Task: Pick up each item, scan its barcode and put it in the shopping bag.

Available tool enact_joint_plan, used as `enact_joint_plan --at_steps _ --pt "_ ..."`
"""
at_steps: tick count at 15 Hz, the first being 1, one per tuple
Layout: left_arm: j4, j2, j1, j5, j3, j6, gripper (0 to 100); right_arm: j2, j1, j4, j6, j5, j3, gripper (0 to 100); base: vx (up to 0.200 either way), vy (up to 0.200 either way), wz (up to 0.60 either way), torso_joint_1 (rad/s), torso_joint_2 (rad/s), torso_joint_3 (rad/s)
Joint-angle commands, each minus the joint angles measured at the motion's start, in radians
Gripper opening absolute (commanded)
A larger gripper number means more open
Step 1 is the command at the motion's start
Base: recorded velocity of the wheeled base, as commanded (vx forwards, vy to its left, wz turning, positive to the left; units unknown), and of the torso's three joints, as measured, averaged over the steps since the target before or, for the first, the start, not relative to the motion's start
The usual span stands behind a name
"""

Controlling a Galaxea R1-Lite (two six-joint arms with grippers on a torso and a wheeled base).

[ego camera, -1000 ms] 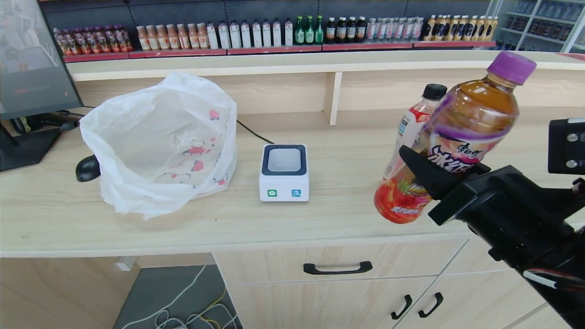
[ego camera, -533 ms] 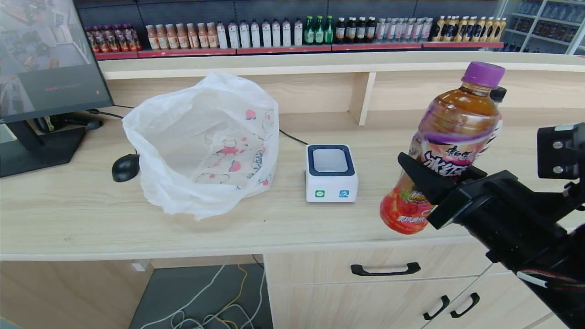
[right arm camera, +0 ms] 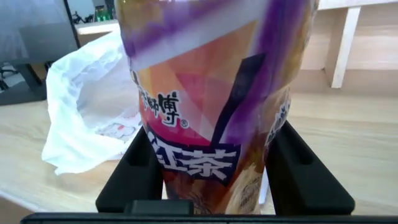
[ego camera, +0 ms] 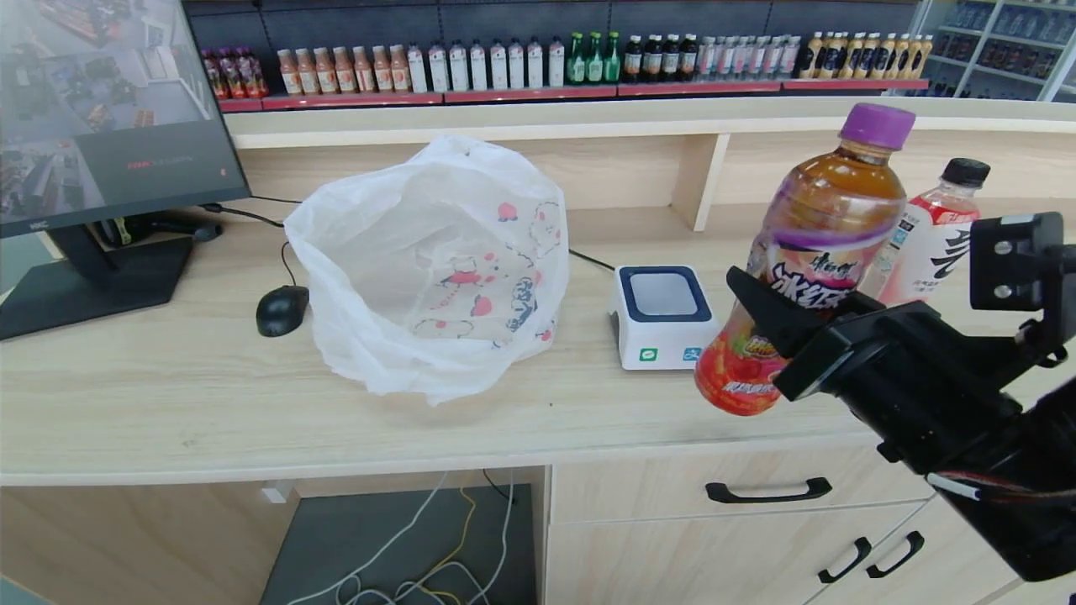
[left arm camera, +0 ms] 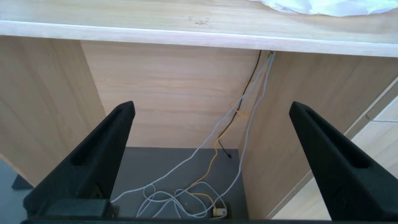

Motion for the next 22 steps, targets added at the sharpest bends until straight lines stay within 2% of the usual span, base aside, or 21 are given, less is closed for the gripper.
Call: enact_joint_plan --at_steps 1,7,9,10,16,22 --pt "0.000 0.000 0.000 0.001 0.000 0.000 100 0.023 0.004 -0.001 -0.001 0.004 -0.047 0 0.000 0.000 0.00 0.000 0.00 0.000" --pt "0.000 0.000 0.000 0.001 0.000 -0.001 100 0.132 0.002 -0.013 0.039 0.017 -0.207 0 0.000 0.000 0.00 0.000 0.00 0.000" --pt "0.000 0.000 0.000 0.001 0.000 -0.001 100 0.201 0.004 -0.001 0.119 0.012 -0.351 0 0.000 0.000 0.00 0.000 0.00 0.000" --pt "0.000 0.000 0.000 0.001 0.000 -0.001 100 0.201 0.004 -0.001 0.119 0.012 -0.351 0 0.000 0.000 0.00 0.000 0.00 0.000" --pt "0.000 0.000 0.000 0.001 0.000 0.000 100 0.257 0.004 0.042 0.441 0.000 -0.409 0 0.000 0.000 0.00 0.000 0.00 0.000" --pt "0.000 0.000 0.000 0.001 0.000 0.000 100 0.323 -0.087 0.042 0.710 -0.005 -0.460 0 0.000 0.000 0.00 0.000 0.00 0.000"
